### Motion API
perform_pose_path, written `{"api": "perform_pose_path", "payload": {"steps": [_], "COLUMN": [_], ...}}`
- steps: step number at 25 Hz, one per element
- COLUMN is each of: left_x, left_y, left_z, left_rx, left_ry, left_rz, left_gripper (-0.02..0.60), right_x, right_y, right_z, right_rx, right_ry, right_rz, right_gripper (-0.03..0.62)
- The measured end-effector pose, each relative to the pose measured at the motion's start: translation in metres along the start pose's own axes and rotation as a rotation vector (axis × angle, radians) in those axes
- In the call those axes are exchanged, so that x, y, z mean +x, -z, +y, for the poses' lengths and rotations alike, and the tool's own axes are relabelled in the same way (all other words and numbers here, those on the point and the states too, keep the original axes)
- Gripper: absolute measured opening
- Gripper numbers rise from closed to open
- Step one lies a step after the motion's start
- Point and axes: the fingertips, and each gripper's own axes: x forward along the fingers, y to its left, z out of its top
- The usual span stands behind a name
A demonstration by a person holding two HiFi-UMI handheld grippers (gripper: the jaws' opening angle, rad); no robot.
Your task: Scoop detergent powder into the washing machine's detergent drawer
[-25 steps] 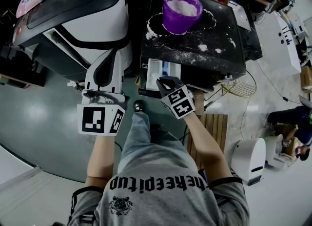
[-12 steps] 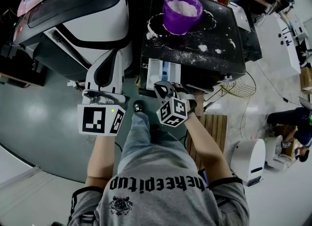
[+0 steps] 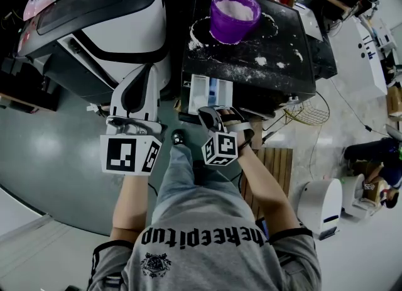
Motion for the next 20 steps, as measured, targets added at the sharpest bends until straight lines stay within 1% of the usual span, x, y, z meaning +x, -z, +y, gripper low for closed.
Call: {"api": "perform_pose_path", "payload": {"steps": [4, 9, 17, 20], "left_x": [-0.003, -0.008, -0.017, -0.020], "left_y": [-0.001, -0.001, -0.005, -0.005], "left_z": [-0.002, -0.005, -0.010, -0.012], "left_rx": [-0.001, 0.000, 0.014, 0.017], "left_ry": [0.000, -0.002, -0.009, -0.014], "left_rz": [-0.001, -0.002, -0.002, 0.003], "left_gripper": [0.005, 0.005, 0.005, 0.005], "right_x": [-0.001, -0.003, -0.003, -0.003], "right_y": [-0.001, -0.004, -0.001, 0.000], "right_z": [0.003, 0.003, 0.007, 0.006], "right_rx": [-0.052, -0.106, -0.182, -0.176], "right_ry": [0.013, 0.051, 0.055, 0.045], "right_rz": [0.003, 0.000, 0.019, 0.019], "right_gripper": [0.005, 0.005, 0.005, 0.005]}}
